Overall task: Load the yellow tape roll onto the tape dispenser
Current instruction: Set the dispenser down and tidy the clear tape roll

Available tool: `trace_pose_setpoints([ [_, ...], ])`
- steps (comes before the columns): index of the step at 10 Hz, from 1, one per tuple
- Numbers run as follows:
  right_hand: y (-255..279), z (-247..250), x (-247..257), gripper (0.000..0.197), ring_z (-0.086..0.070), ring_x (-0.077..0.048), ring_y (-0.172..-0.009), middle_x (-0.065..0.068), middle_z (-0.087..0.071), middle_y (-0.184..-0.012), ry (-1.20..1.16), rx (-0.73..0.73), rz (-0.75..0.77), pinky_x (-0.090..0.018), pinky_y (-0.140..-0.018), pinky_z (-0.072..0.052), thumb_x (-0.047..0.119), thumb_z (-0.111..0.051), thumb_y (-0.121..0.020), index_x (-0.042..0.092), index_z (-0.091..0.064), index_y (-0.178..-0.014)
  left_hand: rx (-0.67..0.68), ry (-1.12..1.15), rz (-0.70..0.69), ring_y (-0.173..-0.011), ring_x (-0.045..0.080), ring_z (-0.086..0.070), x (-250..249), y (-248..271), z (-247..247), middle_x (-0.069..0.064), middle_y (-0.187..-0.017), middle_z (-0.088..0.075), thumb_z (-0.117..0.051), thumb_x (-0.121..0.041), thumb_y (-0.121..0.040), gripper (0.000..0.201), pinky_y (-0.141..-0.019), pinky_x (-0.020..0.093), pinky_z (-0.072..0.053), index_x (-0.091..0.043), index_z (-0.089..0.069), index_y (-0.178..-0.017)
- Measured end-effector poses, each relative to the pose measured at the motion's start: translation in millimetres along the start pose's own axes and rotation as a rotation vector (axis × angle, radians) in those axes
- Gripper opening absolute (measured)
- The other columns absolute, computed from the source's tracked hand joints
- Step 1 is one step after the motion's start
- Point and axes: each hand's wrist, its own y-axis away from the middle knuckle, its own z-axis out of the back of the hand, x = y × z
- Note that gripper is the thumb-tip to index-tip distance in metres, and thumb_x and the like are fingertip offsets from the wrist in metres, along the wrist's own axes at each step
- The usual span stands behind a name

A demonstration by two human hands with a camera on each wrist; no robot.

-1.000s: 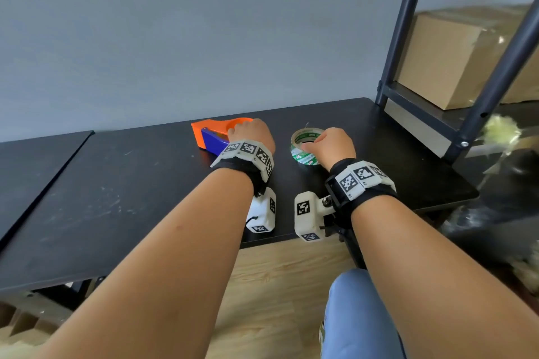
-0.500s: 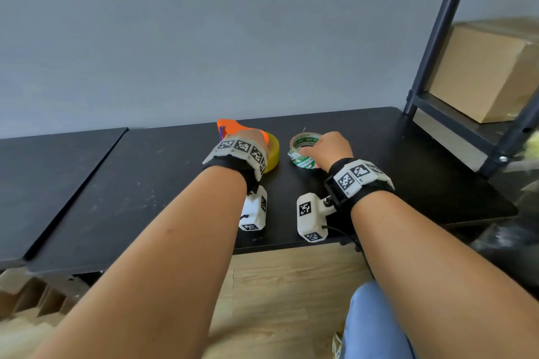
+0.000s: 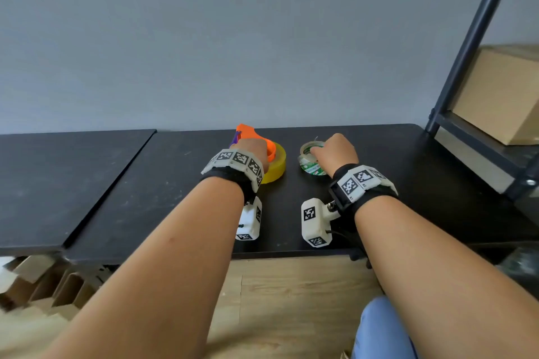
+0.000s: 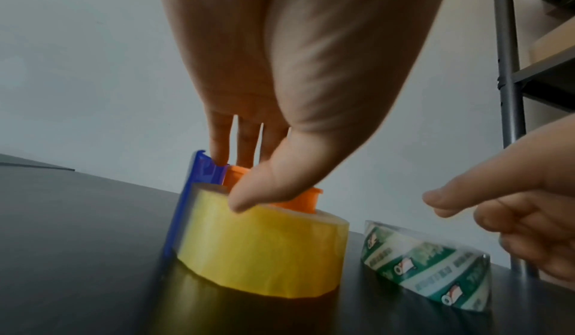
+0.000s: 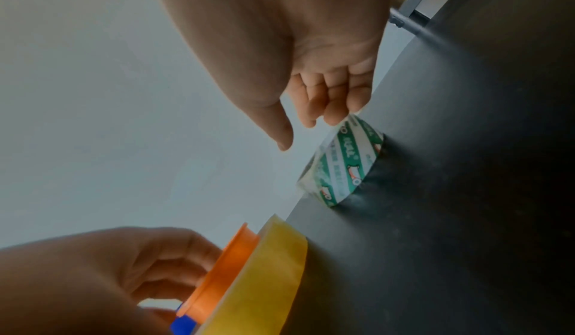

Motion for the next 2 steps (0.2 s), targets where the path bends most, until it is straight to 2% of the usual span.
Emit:
trace_pose_setpoints([
  [1,9,7,17,0.029,-0.040,-0.025,-0.055,-0.003,-0.039,-0.058,0.015,0.028,0.073,-0.030,-0.047,-0.023,0.017,-0.060,-0.083,0.013,-0.039,-0.063,-0.048,-0.036,0.062,-0.115,0.032,-0.055,-5,5,6,0.012,-0.127,-0.055,-0.048,-0.013,-0.090,0.041,-0.090,0.039,-0.049,-0.014,-0.051,-0.131],
  [2,19,14,29,0.010,-0.058,-0.033,-0.082,-0.008,-0.057,-0.079,0.091,0.074,0.136,-0.028,-0.062,-0.040,0.016,-0.059,-0.088,0.007,-0.062,-0.086,-0.112,-0.058,0.084,-0.118,0.033,-0.053,-3,11,13,0.012,-0.131,-0.051,-0.049,-0.017,-0.089,0.040,-0.090,0.040,-0.047,-0.015,-0.054,-0.128],
])
